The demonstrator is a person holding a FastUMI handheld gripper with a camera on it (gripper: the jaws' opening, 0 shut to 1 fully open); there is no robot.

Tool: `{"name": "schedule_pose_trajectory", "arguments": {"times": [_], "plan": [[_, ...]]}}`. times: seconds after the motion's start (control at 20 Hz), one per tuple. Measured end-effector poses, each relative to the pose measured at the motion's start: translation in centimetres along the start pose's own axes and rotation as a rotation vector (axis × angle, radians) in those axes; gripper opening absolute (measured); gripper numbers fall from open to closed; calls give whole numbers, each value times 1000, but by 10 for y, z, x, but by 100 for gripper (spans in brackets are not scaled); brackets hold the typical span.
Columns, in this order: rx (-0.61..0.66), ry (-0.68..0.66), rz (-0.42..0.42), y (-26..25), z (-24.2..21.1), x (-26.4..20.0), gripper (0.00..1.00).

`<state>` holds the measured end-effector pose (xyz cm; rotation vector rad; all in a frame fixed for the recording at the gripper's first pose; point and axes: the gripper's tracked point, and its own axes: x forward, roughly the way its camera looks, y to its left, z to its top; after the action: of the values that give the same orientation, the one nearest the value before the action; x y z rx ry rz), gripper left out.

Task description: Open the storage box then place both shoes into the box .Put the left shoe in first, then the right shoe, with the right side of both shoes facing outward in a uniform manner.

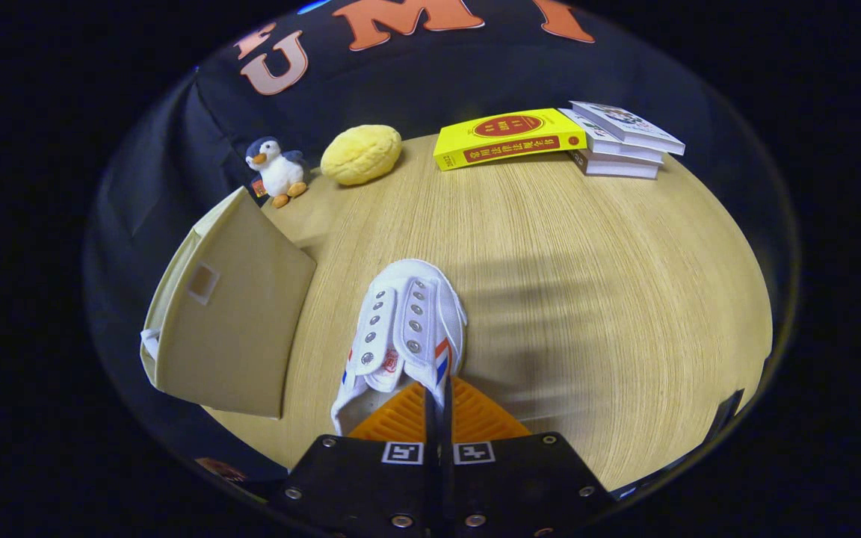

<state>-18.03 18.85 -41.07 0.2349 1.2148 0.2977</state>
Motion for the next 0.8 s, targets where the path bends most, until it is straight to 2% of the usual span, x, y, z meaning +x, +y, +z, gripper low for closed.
{"name": "schedule_pose_trajectory", "arguments": {"times": [0.3,0.6,0.8], "plan": [[33,-51,54,26,27,-10,0],[-112,-47,-43,18,17,-2,0],[-80,-88,-20,29,24,-7,1]]}}
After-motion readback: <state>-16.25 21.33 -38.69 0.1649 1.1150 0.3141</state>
